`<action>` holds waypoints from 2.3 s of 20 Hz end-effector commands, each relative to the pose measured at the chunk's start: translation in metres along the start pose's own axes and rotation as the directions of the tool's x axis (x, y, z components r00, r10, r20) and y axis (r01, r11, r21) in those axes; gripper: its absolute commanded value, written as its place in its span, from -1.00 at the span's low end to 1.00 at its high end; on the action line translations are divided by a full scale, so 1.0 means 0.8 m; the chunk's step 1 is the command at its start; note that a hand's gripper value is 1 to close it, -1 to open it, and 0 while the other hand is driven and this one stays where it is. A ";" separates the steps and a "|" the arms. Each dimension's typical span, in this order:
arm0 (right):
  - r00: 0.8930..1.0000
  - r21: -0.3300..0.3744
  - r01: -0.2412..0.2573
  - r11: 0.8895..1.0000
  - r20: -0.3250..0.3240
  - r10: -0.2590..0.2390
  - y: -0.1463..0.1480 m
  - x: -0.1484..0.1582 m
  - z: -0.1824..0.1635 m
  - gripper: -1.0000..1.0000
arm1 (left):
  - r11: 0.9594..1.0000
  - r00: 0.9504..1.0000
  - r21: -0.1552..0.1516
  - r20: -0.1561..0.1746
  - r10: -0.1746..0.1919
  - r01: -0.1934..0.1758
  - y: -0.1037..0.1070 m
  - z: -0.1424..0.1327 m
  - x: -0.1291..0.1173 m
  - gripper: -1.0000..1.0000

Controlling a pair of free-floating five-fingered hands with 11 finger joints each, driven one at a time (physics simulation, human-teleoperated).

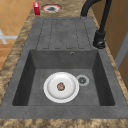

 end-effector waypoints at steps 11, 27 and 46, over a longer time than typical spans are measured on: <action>1.000 0.000 0.000 1.000 0.000 0.000 0.000 0.000 0.000 0.00 | 0.999 0.999 -0.051 0.037 0.008 -0.006 0.028 -0.036 0.018 -1.00; 1.000 0.000 0.000 1.000 0.000 0.000 0.000 0.000 0.000 0.00 | 0.998 0.994 0.069 -0.107 0.010 -0.003 0.014 -0.021 0.005 -1.00; 1.000 0.000 0.000 1.000 0.000 0.000 0.000 0.000 0.000 0.00 | 0.997 0.998 0.080 -0.061 -0.014 0.019 -0.023 -0.010 -0.047 -1.00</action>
